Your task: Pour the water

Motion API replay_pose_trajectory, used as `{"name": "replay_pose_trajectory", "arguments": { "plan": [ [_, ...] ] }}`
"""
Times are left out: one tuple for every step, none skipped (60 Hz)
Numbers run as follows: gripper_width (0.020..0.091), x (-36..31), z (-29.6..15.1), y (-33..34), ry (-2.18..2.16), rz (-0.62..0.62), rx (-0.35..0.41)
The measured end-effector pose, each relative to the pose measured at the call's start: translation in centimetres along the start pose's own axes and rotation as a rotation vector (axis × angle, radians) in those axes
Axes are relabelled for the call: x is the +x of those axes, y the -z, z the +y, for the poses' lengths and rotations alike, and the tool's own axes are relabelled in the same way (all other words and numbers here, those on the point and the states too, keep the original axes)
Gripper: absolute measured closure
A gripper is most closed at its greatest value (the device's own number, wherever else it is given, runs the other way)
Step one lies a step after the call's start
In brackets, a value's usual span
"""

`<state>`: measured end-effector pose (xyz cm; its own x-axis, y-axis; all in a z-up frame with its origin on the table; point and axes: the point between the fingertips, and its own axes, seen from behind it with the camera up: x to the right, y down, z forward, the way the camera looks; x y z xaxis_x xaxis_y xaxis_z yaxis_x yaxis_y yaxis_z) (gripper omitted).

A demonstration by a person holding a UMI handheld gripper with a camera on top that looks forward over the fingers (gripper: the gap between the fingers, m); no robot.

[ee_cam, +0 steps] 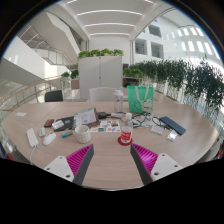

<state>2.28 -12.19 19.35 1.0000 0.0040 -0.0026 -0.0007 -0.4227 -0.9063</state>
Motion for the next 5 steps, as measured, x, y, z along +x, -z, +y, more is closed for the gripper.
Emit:
{"name": "replay_pose_trajectory", "arguments": {
  "plan": [
    [0.0277, -0.2, -0.1, 0.3, 0.007, -0.003, 0.006],
    [0.0275, -0.4, -0.2, 0.6, 0.013, -0.005, 0.011],
    [0.0272, -0.6, -0.3, 0.9, 0.019, -0.006, 0.014],
    [0.0268, -0.7, -0.4, 1.2, 0.024, -0.008, 0.016],
    [0.0265, -0.9, -0.5, 1.4, 0.027, -0.01, 0.017]
  ]
}}
